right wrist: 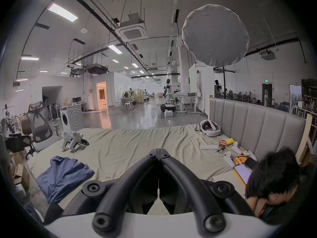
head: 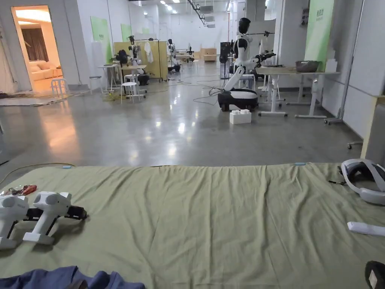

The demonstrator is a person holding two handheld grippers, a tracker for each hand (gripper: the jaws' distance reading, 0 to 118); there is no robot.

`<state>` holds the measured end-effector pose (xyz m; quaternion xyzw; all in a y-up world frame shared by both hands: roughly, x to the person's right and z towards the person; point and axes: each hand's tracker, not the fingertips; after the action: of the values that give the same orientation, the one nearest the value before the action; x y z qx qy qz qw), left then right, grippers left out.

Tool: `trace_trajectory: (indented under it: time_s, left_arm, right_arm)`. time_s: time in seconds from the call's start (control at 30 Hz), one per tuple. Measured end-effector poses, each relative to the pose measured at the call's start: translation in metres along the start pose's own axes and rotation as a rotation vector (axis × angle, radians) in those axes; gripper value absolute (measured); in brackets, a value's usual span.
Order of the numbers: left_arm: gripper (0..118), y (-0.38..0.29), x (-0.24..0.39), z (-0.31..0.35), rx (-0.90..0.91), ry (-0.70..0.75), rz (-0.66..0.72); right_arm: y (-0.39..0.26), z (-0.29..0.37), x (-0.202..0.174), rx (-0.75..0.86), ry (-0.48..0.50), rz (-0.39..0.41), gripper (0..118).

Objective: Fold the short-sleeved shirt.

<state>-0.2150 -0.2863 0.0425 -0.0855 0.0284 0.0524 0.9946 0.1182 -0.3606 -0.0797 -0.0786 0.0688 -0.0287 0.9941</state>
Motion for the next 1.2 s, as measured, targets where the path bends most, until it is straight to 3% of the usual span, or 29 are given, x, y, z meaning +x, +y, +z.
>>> trace_trajectory:
  time_s: [0.1,0.3,0.83,0.9,0.93,0.97,1.0,1.1,1.2]
  left_arm:
    - [2,-0.003,0.012,-0.005,-0.013,0.02,-0.054]
    - [2,0.004,0.008,-0.003,0.01,0.007,-0.04]
    - [4,0.012,-0.025,-0.003,0.007,0.038,0.007]
    - [28,0.01,-0.037,0.0,-0.001,0.032,0.01]
    - [45,0.01,-0.045,0.001,-0.005,0.024,0.016]
    - [72,0.009,-0.05,0.0,-0.018,0.025,0.015]
    - [79,0.008,-0.053,-0.005,-0.045,0.048,0.009]
    - [85,-0.005,-0.064,-0.021,-0.076,0.118,-0.023]
    - [114,-0.008,-0.095,-0.057,-0.208,0.134,0.031]
  right_arm:
    - [0.002,0.003,-0.013,-0.006,-0.005,0.057,2]
    - [0.0,0.005,-0.02,-0.013,0.013,0.071,2]
    - [-0.005,-0.001,-0.022,-0.054,0.065,0.036,2]
    - [-0.008,-0.003,-0.022,-0.065,0.073,0.029,2]
    - [-0.01,-0.004,-0.023,-0.074,0.079,0.024,2]
    - [-0.012,-0.006,-0.023,-0.086,0.085,0.019,2]
    - [-0.014,-0.008,-0.024,-0.094,0.09,0.017,2]
    - [-0.021,-0.014,-0.025,-0.127,0.101,0.008,2]
    - [-0.029,-0.022,-0.027,-0.163,0.114,0.007,2]
